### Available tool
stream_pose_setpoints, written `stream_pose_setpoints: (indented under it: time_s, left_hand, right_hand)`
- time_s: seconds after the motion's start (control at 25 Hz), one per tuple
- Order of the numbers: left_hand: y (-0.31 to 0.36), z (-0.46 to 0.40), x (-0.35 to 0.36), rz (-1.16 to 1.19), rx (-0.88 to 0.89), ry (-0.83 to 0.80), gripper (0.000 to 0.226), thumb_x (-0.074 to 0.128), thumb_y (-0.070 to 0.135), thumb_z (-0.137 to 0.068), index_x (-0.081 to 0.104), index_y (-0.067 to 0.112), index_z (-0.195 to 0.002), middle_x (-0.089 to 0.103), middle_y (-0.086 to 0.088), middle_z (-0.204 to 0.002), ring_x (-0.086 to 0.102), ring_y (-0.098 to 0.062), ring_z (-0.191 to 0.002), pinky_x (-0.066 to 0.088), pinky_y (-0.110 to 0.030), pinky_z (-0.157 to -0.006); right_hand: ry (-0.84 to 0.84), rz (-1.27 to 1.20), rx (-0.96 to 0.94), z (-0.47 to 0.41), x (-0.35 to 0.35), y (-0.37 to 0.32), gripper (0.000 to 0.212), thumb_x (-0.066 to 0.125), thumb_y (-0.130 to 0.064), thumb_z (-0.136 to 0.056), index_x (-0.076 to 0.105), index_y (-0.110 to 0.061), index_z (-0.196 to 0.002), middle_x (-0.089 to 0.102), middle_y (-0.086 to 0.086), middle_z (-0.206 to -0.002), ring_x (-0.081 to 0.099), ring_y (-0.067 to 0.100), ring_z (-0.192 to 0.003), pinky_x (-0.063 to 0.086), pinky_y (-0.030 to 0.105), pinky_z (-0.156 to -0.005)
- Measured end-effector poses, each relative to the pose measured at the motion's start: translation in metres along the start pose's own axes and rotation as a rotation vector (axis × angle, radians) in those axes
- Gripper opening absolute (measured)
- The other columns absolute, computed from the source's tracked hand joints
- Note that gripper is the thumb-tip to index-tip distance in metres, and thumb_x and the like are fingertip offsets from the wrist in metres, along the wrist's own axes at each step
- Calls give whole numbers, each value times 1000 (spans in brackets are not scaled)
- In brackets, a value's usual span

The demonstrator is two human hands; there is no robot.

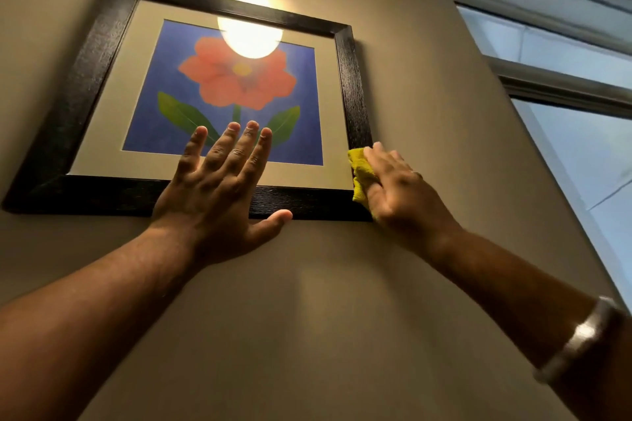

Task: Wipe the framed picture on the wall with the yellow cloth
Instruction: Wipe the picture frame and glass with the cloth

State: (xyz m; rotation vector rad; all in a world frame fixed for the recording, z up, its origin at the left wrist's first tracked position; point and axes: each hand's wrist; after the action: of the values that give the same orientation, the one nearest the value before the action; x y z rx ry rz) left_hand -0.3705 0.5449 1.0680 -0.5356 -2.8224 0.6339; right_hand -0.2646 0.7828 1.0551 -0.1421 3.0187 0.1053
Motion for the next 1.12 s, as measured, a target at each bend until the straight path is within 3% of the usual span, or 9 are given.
stream_pose_setpoints:
  time_s: [0.16, 0.28, 0.44, 0.56, 0.72, 0.84, 0.88, 1.04, 1.12]
  left_hand:
    - [1, 1, -1, 8, 8, -12, 105, 29, 78, -81, 0, 8, -153, 10, -13, -162, 10, -31, -149, 6, -58, -119]
    - [0, 1, -2, 32, 5, -25, 107, 30, 78, -81, -3, 5, -152, 8, -14, -162, 9, -30, -149, 6, -58, -119]
    - [-1, 1, -5, 96, -13, -63, 111, 25, 79, -80, -17, 3, -149, -9, -13, -162, -5, -28, -149, -2, -54, -120]
    - [-38, 7, -17, 108, -16, -92, 105, 15, 81, -79, -28, 12, -146, -19, -9, -160, -16, -26, -148, -10, -55, -119]
    - [-128, 43, -37, -84, -81, -151, 107, 8, 86, -76, -16, 12, -150, -8, -11, -163, -6, -29, -149, -10, -51, -119]
    - [-143, 59, -33, 14, -141, -193, 108, 6, 87, -74, -20, 14, -149, -19, -9, -161, -15, -25, -148, -16, -34, -118]
    - [-142, 60, -30, 60, -145, -195, 110, 7, 88, -73, -21, 13, -149, -22, -8, -160, -19, -24, -148, -16, -33, -118]
    - [-154, 62, -32, 124, -67, -227, 115, 10, 90, -70, -23, 12, -147, -25, -10, -159, -22, -22, -147, -8, -37, -121]
    - [-162, 66, -35, 141, -5, -247, 112, 12, 87, -73, -20, 11, -148, -22, -10, -160, -20, -19, -147, -7, -36, -121]
  right_hand:
    - [-51, 90, -333, -6, 13, -29, 54, 43, -28, -86, 40, -17, -138, 43, 10, -147, 33, 29, -138, 24, 39, -114]
    - [8, 103, -129, -38, 10, -36, 59, 42, -27, -82, 36, -19, -140, 39, 9, -150, 29, 32, -140, 24, 40, -113]
    - [-17, 139, -271, -61, 22, -48, 51, 45, -33, -91, 36, -26, -140, 34, 5, -153, 26, 27, -142, 22, 40, -116]
    - [31, 139, -87, -76, 15, -44, 51, 41, -31, -92, 31, -28, -142, 29, 3, -155, 18, 30, -144, 15, 42, -118]
    - [-106, 192, -291, -81, 17, -41, 55, 41, -37, -91, 27, -30, -144, 25, 3, -157, 16, 26, -145, 15, 43, -118]
    - [27, 145, 139, -109, 9, -54, 54, 39, -29, -89, 31, -24, -141, 30, 9, -154, 19, 33, -143, 15, 44, -116]
    - [59, 123, 160, -110, 18, -78, 51, 39, -27, -89, 34, -21, -139, 31, 11, -153, 22, 35, -141, 16, 44, -115]
    - [-95, 124, -423, -67, 64, -163, 45, 45, -38, -91, 39, -29, -135, 36, 4, -151, 29, 30, -139, 23, 43, -111]
    - [-107, 81, -256, -55, 56, -154, 51, 46, -37, -91, 34, -29, -140, 30, 3, -155, 23, 29, -143, 19, 42, -115]
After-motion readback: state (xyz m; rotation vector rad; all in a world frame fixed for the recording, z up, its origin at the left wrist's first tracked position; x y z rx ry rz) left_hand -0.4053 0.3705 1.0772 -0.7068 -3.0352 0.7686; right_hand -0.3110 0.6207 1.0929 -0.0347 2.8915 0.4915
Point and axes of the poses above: each hand's wrist, its own z-axis away from the middle knuckle, its own x-axis out of the palm, y = z × x
